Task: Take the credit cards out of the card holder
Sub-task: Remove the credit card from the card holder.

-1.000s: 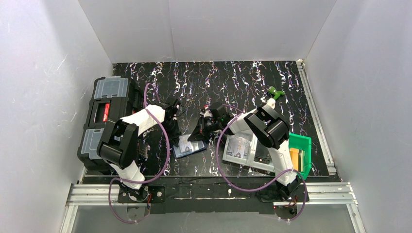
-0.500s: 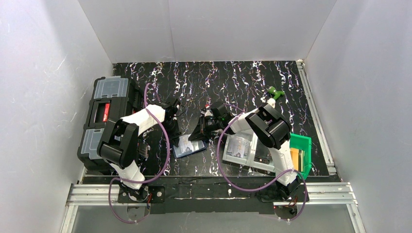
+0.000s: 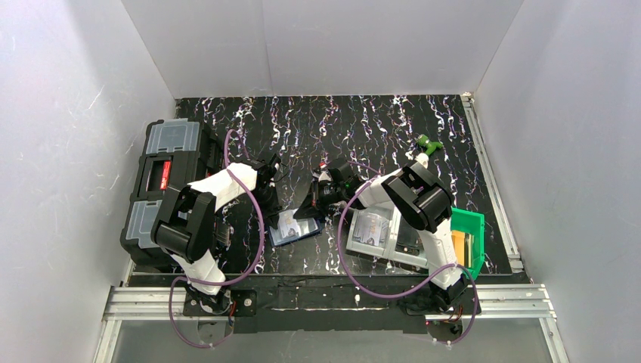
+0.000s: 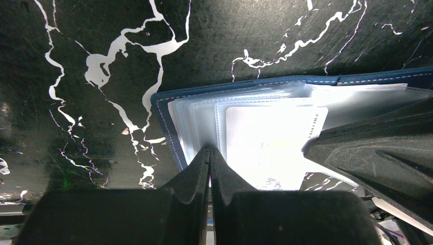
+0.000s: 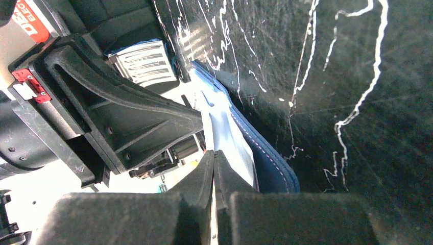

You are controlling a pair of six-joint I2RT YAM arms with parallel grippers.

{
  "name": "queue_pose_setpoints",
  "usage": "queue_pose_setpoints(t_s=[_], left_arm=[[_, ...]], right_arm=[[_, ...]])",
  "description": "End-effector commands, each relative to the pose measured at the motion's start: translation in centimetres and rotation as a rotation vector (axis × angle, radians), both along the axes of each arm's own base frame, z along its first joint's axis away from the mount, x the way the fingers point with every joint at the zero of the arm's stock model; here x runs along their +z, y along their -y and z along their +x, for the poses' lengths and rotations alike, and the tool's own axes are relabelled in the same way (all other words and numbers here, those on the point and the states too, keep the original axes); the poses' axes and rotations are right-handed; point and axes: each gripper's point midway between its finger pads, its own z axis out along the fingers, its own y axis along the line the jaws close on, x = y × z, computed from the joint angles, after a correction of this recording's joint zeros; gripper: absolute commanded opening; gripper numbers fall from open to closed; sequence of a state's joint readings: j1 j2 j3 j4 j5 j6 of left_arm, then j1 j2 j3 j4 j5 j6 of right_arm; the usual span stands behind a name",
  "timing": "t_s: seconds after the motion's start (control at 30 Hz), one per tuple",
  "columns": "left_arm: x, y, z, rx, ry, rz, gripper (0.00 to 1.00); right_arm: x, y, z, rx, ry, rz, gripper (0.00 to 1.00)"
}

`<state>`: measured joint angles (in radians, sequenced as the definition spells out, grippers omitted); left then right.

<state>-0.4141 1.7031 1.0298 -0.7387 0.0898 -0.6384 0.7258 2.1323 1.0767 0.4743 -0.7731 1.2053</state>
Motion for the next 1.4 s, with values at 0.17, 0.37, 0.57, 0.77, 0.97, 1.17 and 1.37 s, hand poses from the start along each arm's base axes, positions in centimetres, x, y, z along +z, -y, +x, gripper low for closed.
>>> queue_pose_setpoints(t_s=[0.17,0.37,0.57,0.77,0.97,1.17,1.37], left_arm=[[-4.9,-3.6,-2.6,-0.031,-0.101,0.191,0.0],[-4.9,-3.7,-2.7,-0.032,-0.1,0.192,0.0],[-4.8,-3.6,-2.7,-0.029,-0.098,0.192,0.0],[-4.8,-3.5,-2.6,-0.03,-0.098,0.185,0.0],[-4.8,-3.4,-2.5,-0.034,-0.096,0.181,0.0],[-4.9,-3.3,-2.5,-0.035,-0.099,0.177,0.0],[-4.9,-3.4,-2.5,-0.035,-0.1,0.179,0.0]], right_arm=[[1.5,1.0,0.5,-0.013,0.096,-0.044,0.02],[0.8,2.1,0.9,-0.026,0.123,-0.107,0.01],[0.6,2.4,0.9,-0.024,0.127,-0.111,0.03],[0.8,1.3,0.4,0.023,0.085,-0.043,0.27],[0.1,0.7,0.0,0.047,0.057,-0.039,0.31],[0.0,-0.1,-0.1,0.062,0.055,-0.037,0.31],[-0.2,-0.2,-0.2,0.068,0.055,-0.046,0.26]])
